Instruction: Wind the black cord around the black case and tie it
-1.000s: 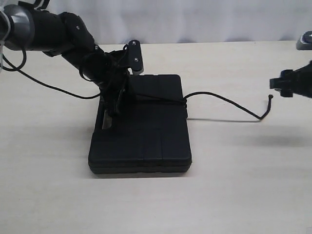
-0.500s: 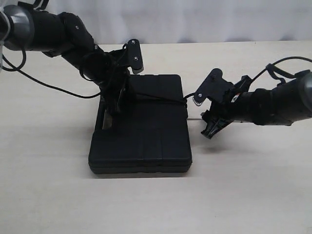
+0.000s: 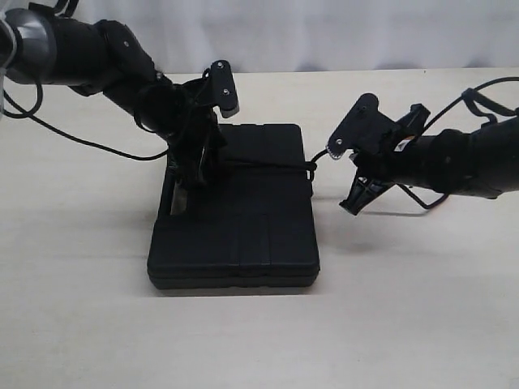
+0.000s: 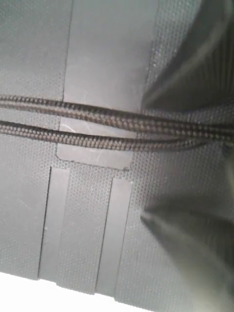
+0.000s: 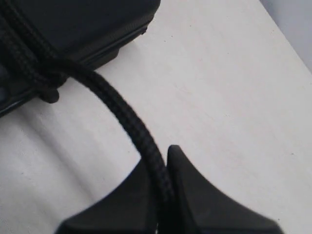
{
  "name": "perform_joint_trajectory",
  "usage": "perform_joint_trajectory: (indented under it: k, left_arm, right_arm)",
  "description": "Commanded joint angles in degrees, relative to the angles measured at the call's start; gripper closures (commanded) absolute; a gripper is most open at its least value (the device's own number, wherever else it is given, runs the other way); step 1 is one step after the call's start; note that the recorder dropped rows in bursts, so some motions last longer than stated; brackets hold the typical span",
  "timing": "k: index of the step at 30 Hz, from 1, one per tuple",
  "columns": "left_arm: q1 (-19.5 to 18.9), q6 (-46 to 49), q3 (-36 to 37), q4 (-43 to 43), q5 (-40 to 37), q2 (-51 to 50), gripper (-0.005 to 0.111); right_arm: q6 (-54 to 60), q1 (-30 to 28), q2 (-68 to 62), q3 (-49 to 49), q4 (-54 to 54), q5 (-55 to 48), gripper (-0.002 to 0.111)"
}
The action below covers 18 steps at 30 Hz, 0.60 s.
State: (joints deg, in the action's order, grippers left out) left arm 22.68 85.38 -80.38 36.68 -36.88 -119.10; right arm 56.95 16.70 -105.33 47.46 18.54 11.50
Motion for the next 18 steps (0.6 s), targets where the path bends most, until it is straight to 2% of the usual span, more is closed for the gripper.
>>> perform_joint_trajectory:
  k: [1, 2, 5, 6, 9, 15, 16, 18]
  left_arm:
    - [-0.3, 0.0, 0.3, 0.7, -1.2, 3.4, 0.046]
    - [-0.3, 0.0, 0.3, 3.0, -1.0, 4.5, 0.046]
    - [0.0, 3.3, 0.3, 17.3, -0.7, 6.4, 0.047]
    - [0.1, 6.3, 0.3, 18.2, -1.6, 5.9, 0.048]
    - [1.4, 11.6, 0.3, 17.5, -2.4, 3.8, 0.063]
    - [2.3, 15.5, 0.3, 18.1, 0.5, 0.7, 0.103]
    - [2.3, 16.1, 0.3, 18.1, 0.5, 0.7, 0.107]
    - [2.3, 16.8, 0.3, 18.1, 0.3, 0.1, 0.107]
  right_arm:
    - [0.4, -0.6, 0.4, 0.2, 0.5, -0.8, 0.104]
    - [0.4, -0.6, 0.4, 0.2, 0.5, -0.8, 0.104]
    - [0.0, -0.6, 0.9, 0.2, 0.5, -0.9, 0.104]
    - [-1.2, -0.4, 1.7, 0.2, 0.5, -0.9, 0.104]
    - [-7.0, -0.2, 6.0, 0.2, 0.5, -1.1, 0.104]
    - [-15.0, 0.1, 11.4, -0.6, 0.0, -0.9, 0.104]
    - [-15.5, 0.1, 11.6, -0.8, -0.4, -0.5, 0.104]
    - [-17.4, 0.1, 11.8, -1.1, -1.5, 0.2, 0.104]
